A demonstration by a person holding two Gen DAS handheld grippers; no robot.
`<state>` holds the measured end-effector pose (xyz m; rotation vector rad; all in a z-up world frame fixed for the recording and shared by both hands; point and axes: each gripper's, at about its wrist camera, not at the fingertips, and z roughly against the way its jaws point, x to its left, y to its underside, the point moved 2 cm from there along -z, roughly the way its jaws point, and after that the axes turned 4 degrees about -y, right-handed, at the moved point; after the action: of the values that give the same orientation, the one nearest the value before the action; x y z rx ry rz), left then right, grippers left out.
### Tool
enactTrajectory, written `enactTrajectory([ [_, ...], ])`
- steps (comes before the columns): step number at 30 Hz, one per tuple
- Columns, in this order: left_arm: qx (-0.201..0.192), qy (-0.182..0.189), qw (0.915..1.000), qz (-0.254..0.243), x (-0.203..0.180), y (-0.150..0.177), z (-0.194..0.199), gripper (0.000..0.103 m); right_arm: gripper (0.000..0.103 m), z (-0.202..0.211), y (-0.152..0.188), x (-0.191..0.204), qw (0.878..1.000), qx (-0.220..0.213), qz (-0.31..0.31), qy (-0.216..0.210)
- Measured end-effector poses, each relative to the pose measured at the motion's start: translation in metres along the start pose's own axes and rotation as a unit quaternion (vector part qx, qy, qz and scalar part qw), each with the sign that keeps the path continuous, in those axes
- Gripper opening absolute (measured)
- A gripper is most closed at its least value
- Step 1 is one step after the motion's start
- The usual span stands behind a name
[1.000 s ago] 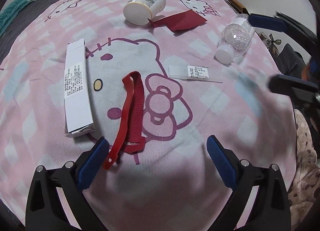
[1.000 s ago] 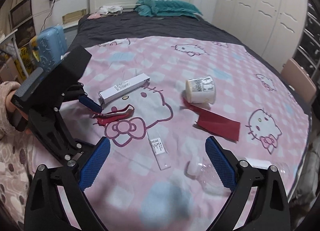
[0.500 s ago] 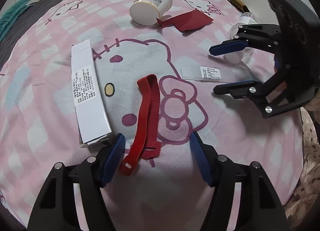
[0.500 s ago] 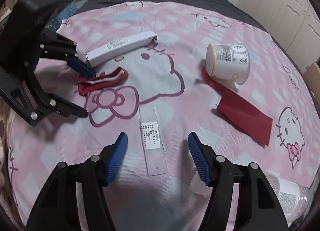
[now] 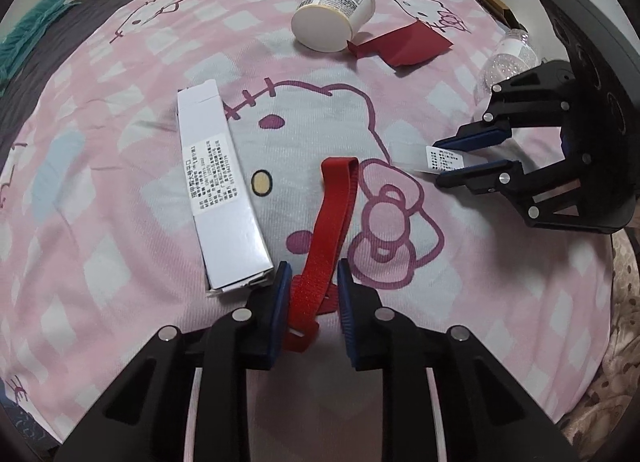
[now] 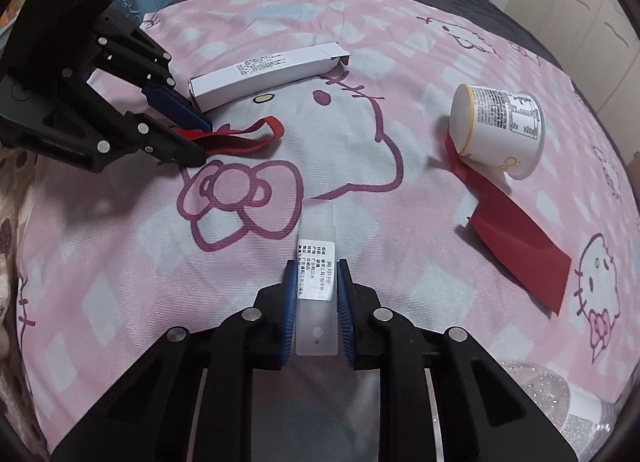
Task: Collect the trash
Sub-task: 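Lift the red strap and clear tag and carry both to the white bin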
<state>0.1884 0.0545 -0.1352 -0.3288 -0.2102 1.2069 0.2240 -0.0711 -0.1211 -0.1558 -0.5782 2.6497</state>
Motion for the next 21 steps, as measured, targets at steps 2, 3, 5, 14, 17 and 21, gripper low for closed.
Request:
enactTrajectory([
  [2,-0.003,-0.013,0.9999,0.0,-0.004,0.0,0.002,0.022,0.018,0.003,0.0,0.001,1.0,-0.002,-0.005,-0.002],
  [3,-0.006,-0.017,0.9998,0.003,-0.005,-0.001,0.004,0.022,0.018,0.004,-0.001,0.002,1.0,-0.004,-0.008,0.0],
  [5,-0.014,-0.018,0.9997,0.011,-0.006,-0.002,0.01,0.022,0.018,0.01,-0.001,0.002,1.0,-0.014,-0.019,-0.004],
  [14,-0.059,-0.043,0.9972,0.018,-0.009,-0.006,0.058,0.021,0.018,0.06,0.001,0.003,0.995,-0.08,-0.062,-0.003],
  [17,-0.075,-0.054,0.9956,0.016,-0.013,-0.005,0.078,0.021,0.018,0.078,0.001,0.005,0.993,-0.096,-0.066,0.007],
  [21,-0.097,-0.073,0.9926,0.01,-0.02,-0.008,0.102,0.021,0.018,0.098,0.001,0.008,0.991,-0.116,-0.067,0.02],
])
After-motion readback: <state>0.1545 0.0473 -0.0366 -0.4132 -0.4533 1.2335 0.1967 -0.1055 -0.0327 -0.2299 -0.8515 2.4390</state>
